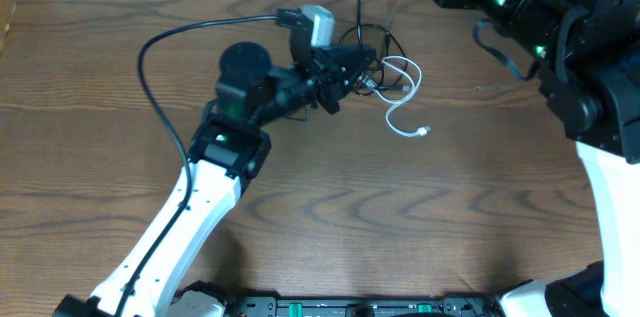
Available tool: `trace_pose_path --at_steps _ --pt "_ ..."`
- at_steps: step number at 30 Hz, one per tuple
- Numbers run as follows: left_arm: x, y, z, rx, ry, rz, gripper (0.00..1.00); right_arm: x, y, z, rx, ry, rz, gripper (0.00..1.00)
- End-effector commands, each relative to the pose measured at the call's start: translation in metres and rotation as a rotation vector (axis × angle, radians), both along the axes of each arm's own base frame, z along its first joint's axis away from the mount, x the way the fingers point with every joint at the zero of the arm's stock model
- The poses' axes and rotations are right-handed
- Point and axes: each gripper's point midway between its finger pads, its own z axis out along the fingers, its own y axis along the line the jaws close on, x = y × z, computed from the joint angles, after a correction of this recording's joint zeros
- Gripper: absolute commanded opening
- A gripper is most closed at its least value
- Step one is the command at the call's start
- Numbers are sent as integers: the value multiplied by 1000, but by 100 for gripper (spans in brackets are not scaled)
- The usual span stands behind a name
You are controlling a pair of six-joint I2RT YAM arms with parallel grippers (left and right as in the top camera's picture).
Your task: Untangle cables
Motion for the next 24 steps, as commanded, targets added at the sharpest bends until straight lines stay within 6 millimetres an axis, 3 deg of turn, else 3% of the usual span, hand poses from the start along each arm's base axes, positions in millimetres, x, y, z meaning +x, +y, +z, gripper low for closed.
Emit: trace_pose_path --at_steps 1,6,9,12,13,14,18,24 --pt "-12 14 49 -165 48 19 7 9 -28 -17 -65 48 -106 70" --pt "-9 41 79 -301 99 150 7 9 -52 -50 -121 175 -156 80" --pt "-13 56 100 -364 66 214 7 2 -57 -73 -193 254 -139 89" --pt "-28 61 129 -428 -13 190 7 -10 -55 -106 -238 388 -109 90" --pt "-33 64 139 -451 -41 180 7 -14 -49 -120 -243 440 -77 91" --pt "-42 67 157 -480 -100 167 7 -19 -36 -150 -248 539 -12 93" --pt "-48 70 177 -501 -140 163 7 -20 2 -206 -284 640 175 95" --pt "-38 79 177 -519 -121 237 7 -32 73 -268 -202 689 512 93"
